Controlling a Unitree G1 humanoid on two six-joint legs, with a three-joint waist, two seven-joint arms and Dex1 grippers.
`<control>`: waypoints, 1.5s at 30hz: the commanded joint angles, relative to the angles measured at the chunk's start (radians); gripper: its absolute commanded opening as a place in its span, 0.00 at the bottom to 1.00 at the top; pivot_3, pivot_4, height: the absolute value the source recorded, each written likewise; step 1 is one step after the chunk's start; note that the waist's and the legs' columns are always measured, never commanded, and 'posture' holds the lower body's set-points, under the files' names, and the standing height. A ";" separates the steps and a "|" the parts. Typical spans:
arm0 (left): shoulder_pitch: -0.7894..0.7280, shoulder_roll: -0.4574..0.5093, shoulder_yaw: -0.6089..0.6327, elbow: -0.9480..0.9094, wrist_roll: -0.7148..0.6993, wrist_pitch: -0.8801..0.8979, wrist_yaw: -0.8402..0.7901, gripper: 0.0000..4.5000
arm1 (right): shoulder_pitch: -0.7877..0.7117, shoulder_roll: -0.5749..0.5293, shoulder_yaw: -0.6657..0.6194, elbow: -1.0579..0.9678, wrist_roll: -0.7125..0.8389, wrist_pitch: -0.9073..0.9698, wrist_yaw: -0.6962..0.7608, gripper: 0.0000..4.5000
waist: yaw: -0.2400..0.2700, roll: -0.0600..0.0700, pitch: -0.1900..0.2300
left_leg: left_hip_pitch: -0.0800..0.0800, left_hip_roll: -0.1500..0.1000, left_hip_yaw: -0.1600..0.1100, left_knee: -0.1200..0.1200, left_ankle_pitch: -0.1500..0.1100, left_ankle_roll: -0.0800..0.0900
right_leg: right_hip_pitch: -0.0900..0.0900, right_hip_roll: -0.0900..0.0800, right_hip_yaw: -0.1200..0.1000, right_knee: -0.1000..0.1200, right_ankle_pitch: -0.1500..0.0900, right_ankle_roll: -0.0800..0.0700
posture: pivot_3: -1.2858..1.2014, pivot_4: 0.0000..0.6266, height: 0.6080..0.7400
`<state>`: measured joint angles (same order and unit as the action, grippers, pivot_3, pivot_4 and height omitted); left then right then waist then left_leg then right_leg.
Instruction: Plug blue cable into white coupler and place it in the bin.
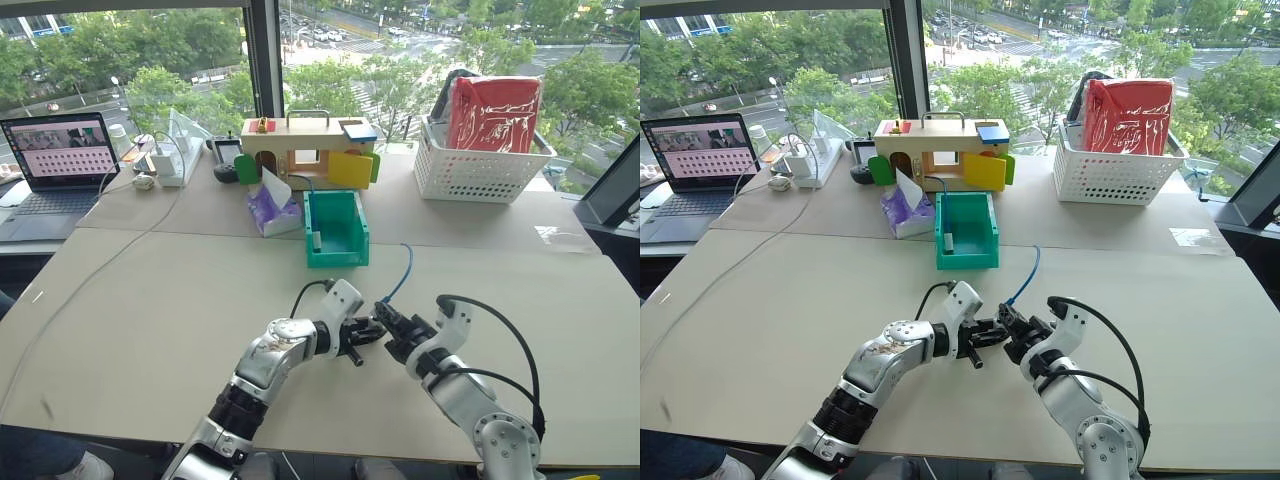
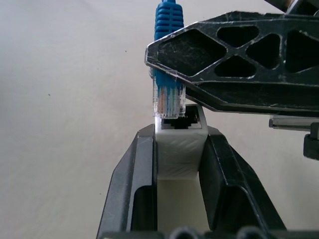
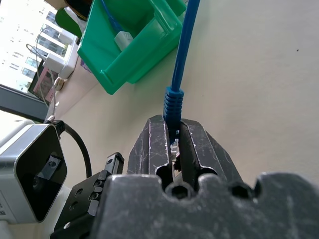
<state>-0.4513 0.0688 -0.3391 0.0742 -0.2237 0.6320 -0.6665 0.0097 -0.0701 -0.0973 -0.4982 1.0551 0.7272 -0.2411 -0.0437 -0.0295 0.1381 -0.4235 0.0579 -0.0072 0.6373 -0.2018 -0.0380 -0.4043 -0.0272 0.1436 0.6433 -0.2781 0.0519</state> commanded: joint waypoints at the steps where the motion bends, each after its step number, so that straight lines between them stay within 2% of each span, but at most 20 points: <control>1: 0.016 -0.004 -0.011 -0.017 -0.009 0.012 -0.005 0.14 | 0.003 -0.012 -0.021 -0.031 -0.007 -0.005 -0.008 0.00 | 0.000 0.000 0.000 | 0.000 0.000 0.000 0.000 0.000 0.000 | 0.000 0.000 0.000 0.000 0.000 0.000 | 0.52 0.24 0.95; 33: 0.024 -0.003 -0.016 -0.016 -0.019 0.018 -0.004 0.14 | 0.044 -0.056 0.023 -0.071 -0.034 0.040 -0.006 0.00 | 0.001 0.000 0.000 | 0.000 -0.001 -0.001 0.002 0.000 0.000 | 0.001 0.000 0.000 0.002 0.000 0.000 | 0.52 0.24 0.95; 42: 0.014 0.006 -0.025 -0.015 -0.015 0.031 -0.011 0.14 | 0.037 -0.188 0.126 -0.107 -0.212 0.062 0.073 0.00 | 0.001 0.000 0.000 | 0.001 -0.001 -0.001 0.004 0.000 0.000 | 0.001 0.000 0.000 0.003 0.000 0.000 | 0.52 0.24 0.95; 45: 0.009 0.007 -0.019 -0.015 -0.020 0.046 -0.010 0.14 | 0.058 -0.193 0.132 -0.100 -0.238 0.059 0.091 0.00 | 0.001 0.000 0.000 | 0.001 -0.001 -0.001 0.004 0.000 0.000 | 0.002 0.000 0.000 0.003 0.000 0.000 | 0.52 0.24 0.95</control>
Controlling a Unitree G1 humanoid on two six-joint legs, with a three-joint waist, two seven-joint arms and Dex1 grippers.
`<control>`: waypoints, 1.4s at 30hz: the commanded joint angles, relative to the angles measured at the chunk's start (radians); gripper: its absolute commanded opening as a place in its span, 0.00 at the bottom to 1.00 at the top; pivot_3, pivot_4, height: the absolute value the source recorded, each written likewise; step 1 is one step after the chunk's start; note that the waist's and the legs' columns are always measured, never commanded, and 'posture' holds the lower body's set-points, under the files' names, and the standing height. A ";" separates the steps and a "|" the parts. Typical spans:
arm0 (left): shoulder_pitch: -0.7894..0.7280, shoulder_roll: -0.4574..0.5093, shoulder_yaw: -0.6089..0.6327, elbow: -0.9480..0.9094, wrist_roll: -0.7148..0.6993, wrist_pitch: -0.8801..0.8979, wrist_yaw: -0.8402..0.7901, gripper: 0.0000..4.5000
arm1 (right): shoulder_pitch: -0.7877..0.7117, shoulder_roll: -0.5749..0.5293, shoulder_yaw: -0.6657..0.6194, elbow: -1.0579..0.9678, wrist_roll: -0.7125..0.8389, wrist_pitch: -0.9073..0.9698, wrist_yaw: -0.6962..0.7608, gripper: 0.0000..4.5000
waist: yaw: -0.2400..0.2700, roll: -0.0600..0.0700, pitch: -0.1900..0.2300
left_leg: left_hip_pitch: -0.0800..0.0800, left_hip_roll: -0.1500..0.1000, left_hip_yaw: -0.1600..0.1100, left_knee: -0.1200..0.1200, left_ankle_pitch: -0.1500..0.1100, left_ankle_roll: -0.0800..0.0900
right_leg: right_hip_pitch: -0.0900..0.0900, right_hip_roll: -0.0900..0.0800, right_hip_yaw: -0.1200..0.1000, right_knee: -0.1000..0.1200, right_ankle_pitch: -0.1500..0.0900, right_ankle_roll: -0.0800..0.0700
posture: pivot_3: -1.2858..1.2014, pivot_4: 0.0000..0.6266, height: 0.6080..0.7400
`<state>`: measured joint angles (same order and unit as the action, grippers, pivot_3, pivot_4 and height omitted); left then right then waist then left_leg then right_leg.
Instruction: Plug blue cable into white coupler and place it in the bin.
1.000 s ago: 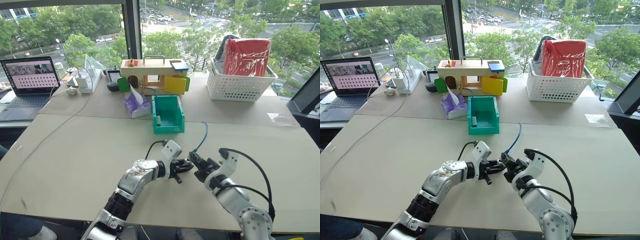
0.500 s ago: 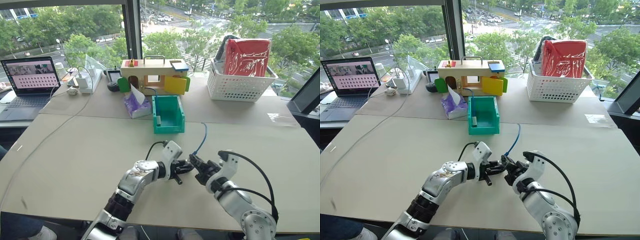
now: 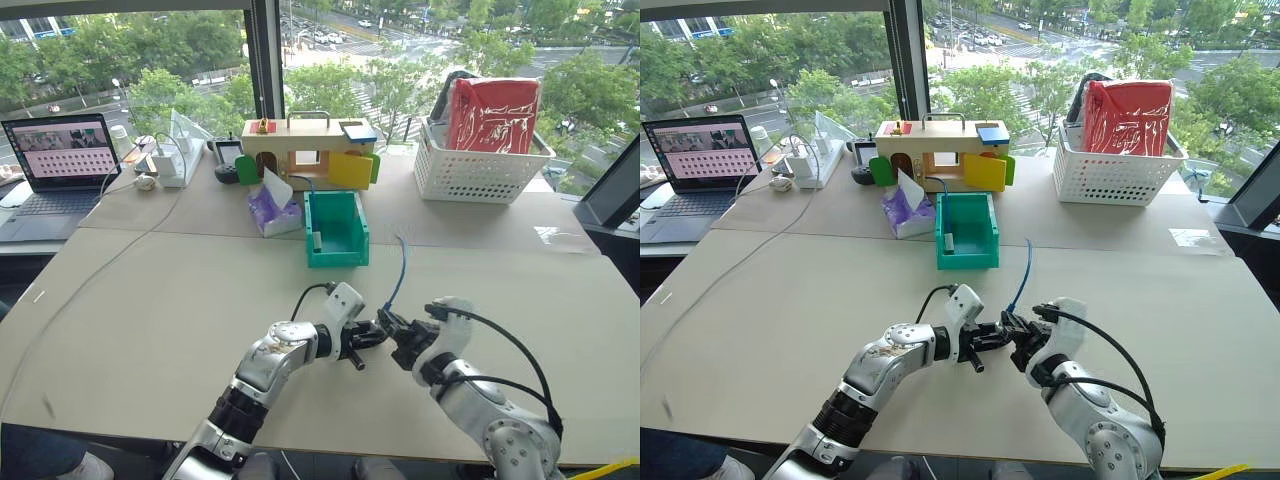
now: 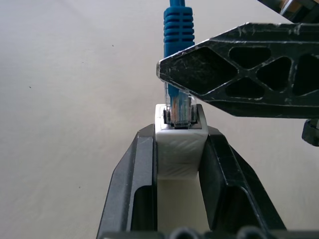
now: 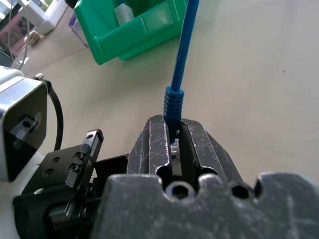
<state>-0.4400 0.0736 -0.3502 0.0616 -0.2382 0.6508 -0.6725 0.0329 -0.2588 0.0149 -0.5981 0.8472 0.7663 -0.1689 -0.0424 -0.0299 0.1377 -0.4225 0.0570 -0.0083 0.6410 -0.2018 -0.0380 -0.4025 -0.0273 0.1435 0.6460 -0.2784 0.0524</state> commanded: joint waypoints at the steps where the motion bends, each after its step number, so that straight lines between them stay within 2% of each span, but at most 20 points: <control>1: -0.003 0.001 -0.004 -0.004 -0.007 0.032 -0.002 0.14 | 0.043 0.002 0.014 0.003 -0.032 0.018 0.021 0.00 | 0.000 0.000 0.000 | 0.000 0.000 0.000 0.000 0.000 0.000 | 0.000 0.000 0.000 0.000 0.000 0.000 | 0.52 0.24 0.95; 9: -0.005 -0.003 0.003 -0.007 -0.007 0.050 0.005 0.14 | 0.068 0.005 0.008 0.027 -0.091 0.033 0.040 0.00 | 0.001 -0.001 -0.002 | 0.002 0.000 0.000 0.000 0.000 0.000 | 0.003 0.000 0.000 0.000 -0.001 0.002 | 0.52 0.24 0.95; 18: -0.008 -0.003 0.011 -0.012 -0.013 0.078 0.016 0.14 | 0.080 -0.055 0.068 -0.001 -0.190 0.056 0.091 0.00 | 0.000 -0.001 -0.002 | 0.011 0.000 -0.001 0.000 0.000 0.000 | 0.013 0.000 -0.001 -0.002 -0.004 0.007 | 0.52 0.24 0.95; 31: -0.012 -0.001 0.016 -0.009 -0.025 0.092 0.023 0.14 | 0.103 -0.125 0.116 -0.018 -0.301 0.111 0.135 0.00 | 0.004 -0.001 -0.002 | 0.012 -0.002 -0.002 0.000 0.000 0.000 | 0.014 -0.001 0.000 -0.003 -0.005 0.007 | 0.52 0.24 0.95; 42: -0.011 0.002 0.015 -0.009 -0.033 0.096 0.032 0.14 | 0.130 -0.121 0.088 -0.031 -0.282 0.241 0.137 0.00 | 0.006 -0.004 -0.004 | 0.011 -0.004 -0.004 0.000 0.000 0.000 | 0.015 -0.003 -0.001 -0.004 -0.005 0.009 | 0.52 0.24 0.95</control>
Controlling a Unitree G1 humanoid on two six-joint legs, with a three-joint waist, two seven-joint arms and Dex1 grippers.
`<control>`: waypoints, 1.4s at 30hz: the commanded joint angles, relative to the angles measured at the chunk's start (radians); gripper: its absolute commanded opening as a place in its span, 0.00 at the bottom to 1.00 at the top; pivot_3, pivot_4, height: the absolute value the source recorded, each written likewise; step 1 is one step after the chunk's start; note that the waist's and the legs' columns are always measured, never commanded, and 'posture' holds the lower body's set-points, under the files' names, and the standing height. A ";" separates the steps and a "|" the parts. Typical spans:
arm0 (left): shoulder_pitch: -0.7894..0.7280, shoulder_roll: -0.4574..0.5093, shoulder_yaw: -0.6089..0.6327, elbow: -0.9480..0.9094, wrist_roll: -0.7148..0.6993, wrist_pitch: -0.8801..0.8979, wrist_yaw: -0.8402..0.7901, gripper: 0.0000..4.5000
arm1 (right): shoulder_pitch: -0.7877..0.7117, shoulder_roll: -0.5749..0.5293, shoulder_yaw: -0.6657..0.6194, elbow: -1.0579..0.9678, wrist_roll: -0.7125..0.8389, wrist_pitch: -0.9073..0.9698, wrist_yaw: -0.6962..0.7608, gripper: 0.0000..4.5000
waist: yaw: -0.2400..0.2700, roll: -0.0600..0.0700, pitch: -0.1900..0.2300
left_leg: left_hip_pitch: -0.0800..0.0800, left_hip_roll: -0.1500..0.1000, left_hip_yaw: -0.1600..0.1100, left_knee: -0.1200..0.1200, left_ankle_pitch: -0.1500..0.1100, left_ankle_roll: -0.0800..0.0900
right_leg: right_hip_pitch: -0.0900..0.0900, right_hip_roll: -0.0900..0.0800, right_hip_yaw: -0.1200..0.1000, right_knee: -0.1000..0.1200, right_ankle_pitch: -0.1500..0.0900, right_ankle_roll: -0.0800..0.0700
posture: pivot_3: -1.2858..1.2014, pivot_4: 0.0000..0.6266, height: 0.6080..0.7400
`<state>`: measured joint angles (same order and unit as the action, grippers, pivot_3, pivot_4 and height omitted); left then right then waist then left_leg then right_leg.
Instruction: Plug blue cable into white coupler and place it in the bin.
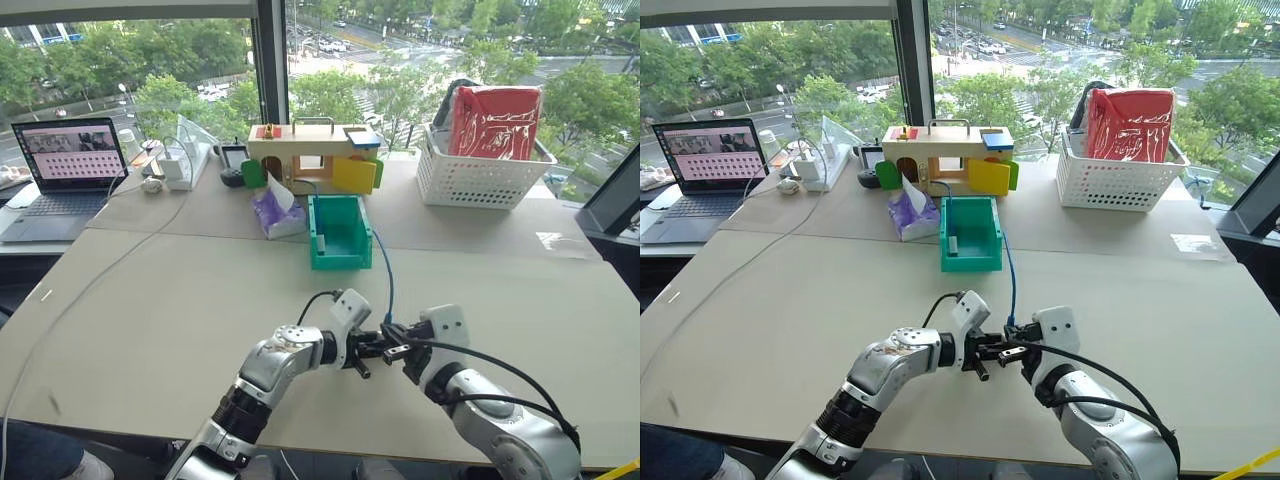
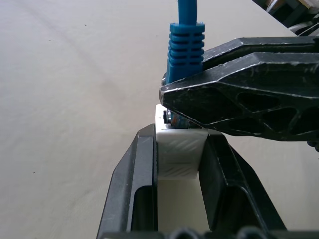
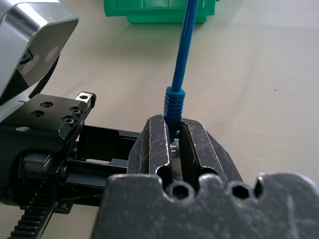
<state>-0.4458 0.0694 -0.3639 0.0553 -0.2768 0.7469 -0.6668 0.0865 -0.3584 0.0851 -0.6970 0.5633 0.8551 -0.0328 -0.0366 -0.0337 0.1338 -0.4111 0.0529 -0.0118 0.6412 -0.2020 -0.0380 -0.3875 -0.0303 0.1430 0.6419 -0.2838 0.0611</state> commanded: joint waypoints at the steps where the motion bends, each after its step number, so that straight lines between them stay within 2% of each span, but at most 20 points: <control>1: -0.005 0.006 0.029 -0.003 0.005 -0.001 0.027 0.14 | 0.075 -0.025 0.017 0.066 0.001 0.161 0.004 0.00 | 0.000 -0.001 -0.001 | 0.000 0.000 0.000 0.000 0.000 0.000 | 0.000 0.000 0.000 0.000 0.000 0.000 | 0.52 0.24 0.95; 20: 0.001 0.000 0.022 -0.007 0.003 0.005 0.032 0.14 | 0.017 -0.112 0.053 0.052 0.015 0.296 0.094 0.00 | 0.002 -0.005 -0.004 | 0.000 -0.001 -0.001 0.000 0.000 0.000 | 0.001 -0.001 0.000 -0.001 -0.001 0.001 | 0.52 0.24 0.95; 38: 0.005 0.024 0.003 -0.025 0.008 0.011 0.013 0.14 | 0.025 -0.086 0.037 0.055 0.006 0.309 0.080 0.00 | 0.003 -0.010 -0.009 | 0.000 -0.001 -0.001 0.000 0.000 0.000 | 0.001 -0.001 0.000 -0.002 -0.001 0.001 | 0.52 0.24 0.95; 39: 0.008 0.031 -0.003 -0.030 0.007 0.009 0.003 0.37 | 0.025 -0.084 0.036 0.055 0.006 0.308 0.080 0.00 | 0.001 -0.010 -0.009 | 0.000 -0.001 -0.001 0.000 0.000 0.000 | 0.001 -0.001 0.000 -0.002 -0.001 0.001 | 0.52 0.24 0.95; 40: 0.012 0.034 -0.001 -0.035 0.002 0.009 -0.002 0.40 | 0.025 -0.082 0.034 0.054 0.005 0.309 0.079 0.00 | -0.002 -0.011 -0.010 | 0.000 -0.001 -0.001 -0.001 0.000 0.000 | 0.001 -0.001 0.000 -0.002 -0.002 0.001 | 0.52 0.24 0.95; 42: 0.012 0.037 -0.001 -0.035 0.003 0.002 0.001 0.56 | 0.026 -0.077 0.030 0.053 0.003 0.310 0.078 0.00 | -0.004 -0.012 -0.012 | 0.001 -0.001 -0.001 -0.002 0.000 0.000 | 0.001 -0.001 0.000 -0.001 -0.002 0.000 | 0.52 0.24 0.95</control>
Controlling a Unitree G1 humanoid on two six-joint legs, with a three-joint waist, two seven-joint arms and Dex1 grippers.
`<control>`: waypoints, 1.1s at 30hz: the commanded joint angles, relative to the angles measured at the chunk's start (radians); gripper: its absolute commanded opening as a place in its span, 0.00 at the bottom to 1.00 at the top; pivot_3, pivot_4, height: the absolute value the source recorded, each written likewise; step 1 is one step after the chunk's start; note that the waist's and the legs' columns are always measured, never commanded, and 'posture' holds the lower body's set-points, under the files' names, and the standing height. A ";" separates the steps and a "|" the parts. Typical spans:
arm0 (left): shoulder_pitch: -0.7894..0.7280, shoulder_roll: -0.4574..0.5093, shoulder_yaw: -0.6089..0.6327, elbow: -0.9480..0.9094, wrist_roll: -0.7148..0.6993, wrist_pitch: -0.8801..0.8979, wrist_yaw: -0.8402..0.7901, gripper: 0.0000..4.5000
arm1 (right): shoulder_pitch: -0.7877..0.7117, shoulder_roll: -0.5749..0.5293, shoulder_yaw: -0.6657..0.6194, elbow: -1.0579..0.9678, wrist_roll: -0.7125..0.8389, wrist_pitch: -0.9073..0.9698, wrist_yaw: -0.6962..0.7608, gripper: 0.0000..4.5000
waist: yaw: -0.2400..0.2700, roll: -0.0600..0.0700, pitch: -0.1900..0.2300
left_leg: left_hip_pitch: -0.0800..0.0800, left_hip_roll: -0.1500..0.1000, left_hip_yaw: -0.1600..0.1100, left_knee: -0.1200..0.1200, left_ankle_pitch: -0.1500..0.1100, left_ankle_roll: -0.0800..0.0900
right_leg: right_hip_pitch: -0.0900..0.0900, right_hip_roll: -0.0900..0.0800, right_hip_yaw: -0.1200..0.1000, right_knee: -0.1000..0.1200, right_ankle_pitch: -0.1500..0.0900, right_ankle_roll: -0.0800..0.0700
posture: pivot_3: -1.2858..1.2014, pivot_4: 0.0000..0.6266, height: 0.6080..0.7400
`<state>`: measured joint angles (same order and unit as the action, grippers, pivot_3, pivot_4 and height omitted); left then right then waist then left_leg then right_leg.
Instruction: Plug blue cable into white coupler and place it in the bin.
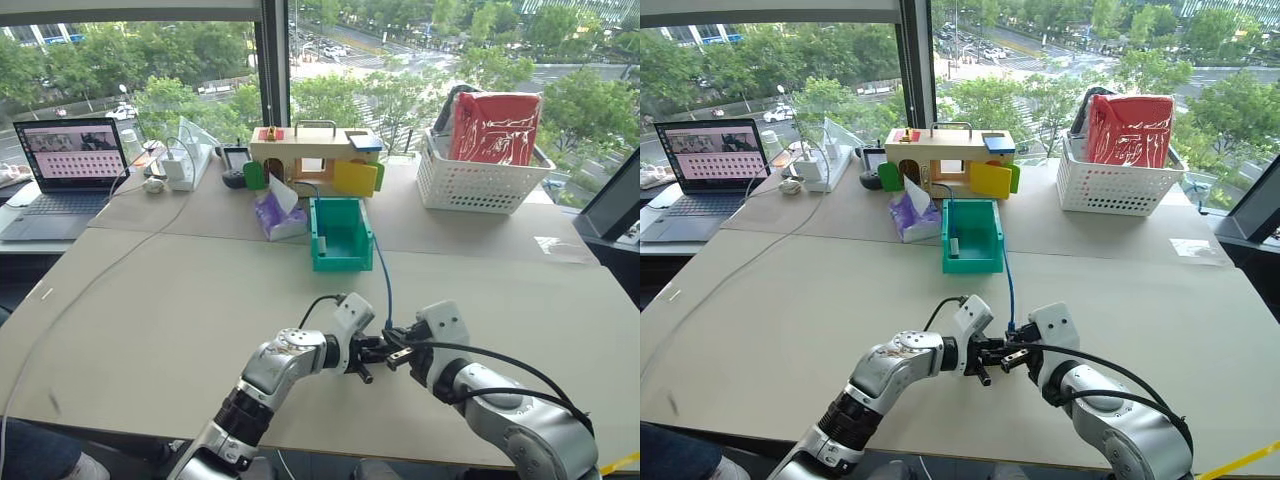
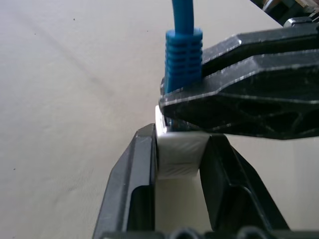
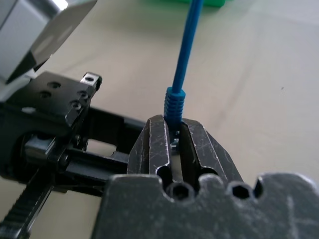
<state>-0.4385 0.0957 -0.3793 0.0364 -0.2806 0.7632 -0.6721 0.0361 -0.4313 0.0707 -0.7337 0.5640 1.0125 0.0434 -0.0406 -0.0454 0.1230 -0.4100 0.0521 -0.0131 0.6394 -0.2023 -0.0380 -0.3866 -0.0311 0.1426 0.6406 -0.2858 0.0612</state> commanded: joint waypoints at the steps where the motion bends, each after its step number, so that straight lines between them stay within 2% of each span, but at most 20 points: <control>1: 0.003 0.013 0.014 -0.014 0.012 -0.019 0.011 0.64 | 0.077 -0.002 0.042 0.089 0.001 0.153 0.001 0.00 | 0.000 -0.001 -0.001 | 0.001 0.000 0.000 0.000 0.000 0.000 | 0.000 0.000 0.000 0.000 0.000 0.000 | 0.52 0.24 0.95; 5: 0.001 0.023 0.012 -0.013 0.009 -0.018 -0.002 0.95 | 0.087 0.015 0.029 0.081 -0.006 0.145 -0.011 0.00 | -0.001 -0.003 -0.002 | 0.002 0.000 0.000 0.000 0.000 0.000 | 0.002 0.000 0.001 0.000 0.000 0.000 | 0.52 0.24 0.95; 12: 0.007 0.072 -0.013 -0.030 0.018 -0.042 -0.040 0.95 | 0.095 0.040 0.011 0.078 -0.029 0.120 -0.024 0.00 | -0.003 -0.003 -0.003 | 0.004 0.000 0.000 -0.001 0.000 0.000 | 0.002 0.000 0.001 0.000 -0.002 -0.003 | 0.52 0.24 0.95; 20: 0.066 0.296 -0.015 -0.097 0.015 -0.117 -0.205 0.95 | 0.003 0.096 -0.123 0.056 0.014 0.143 -0.034 0.00 | -0.006 -0.003 -0.002 | 0.004 0.000 0.000 -0.006 0.000 0.000 | 0.000 0.000 0.002 0.000 -0.002 -0.003 | 0.52 0.24 0.95; 24: 0.094 0.351 0.024 -0.099 -0.002 -0.130 -0.232 0.95 | -0.067 0.115 -0.180 0.051 0.040 0.164 -0.033 0.00 | -0.008 -0.001 -0.001 | 0.004 0.000 0.000 -0.006 0.000 0.000 | -0.001 0.000 0.002 0.000 -0.003 -0.004 | 0.52 0.24 0.95; 28: 0.120 0.365 0.069 -0.102 -0.029 -0.135 -0.234 0.95 | -0.212 0.108 -0.235 0.076 0.048 0.159 -0.027 0.00 | -0.014 0.003 0.005 | 0.003 0.000 0.001 -0.006 0.000 0.000 | -0.002 0.000 0.003 0.000 -0.002 -0.004 | 0.52 0.24 0.95; 30: 0.142 0.369 0.096 -0.112 -0.050 -0.148 -0.243 0.95 | -0.343 0.096 -0.270 0.136 0.054 0.156 -0.020 0.00 | -0.022 0.006 0.010 | 0.003 -0.001 0.001 -0.006 0.001 0.001 | -0.003 0.000 0.004 0.001 -0.002 -0.004 | 0.52 0.24 0.95; 33: 0.163 0.369 0.153 -0.106 -0.073 -0.177 -0.236 0.95 | -0.537 0.046 -0.258 0.290 0.027 0.111 0.041 0.00 | -0.034 0.013 0.019 | 0.002 -0.001 0.001 -0.006 0.001 0.001 | -0.004 0.002 0.007 0.001 0.001 -0.002 | 0.52 0.24 0.95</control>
<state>-0.2960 0.4450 -0.2696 -0.1096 -0.3620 0.5852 -0.9294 -0.4418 -0.3706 -0.1775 -0.4848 0.5990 1.1671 0.0476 -0.0748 -0.0325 0.1421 -0.4072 0.0513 -0.0123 0.6330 -0.2012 -0.0367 -0.3916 -0.0286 0.1496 0.6421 -0.2851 0.0588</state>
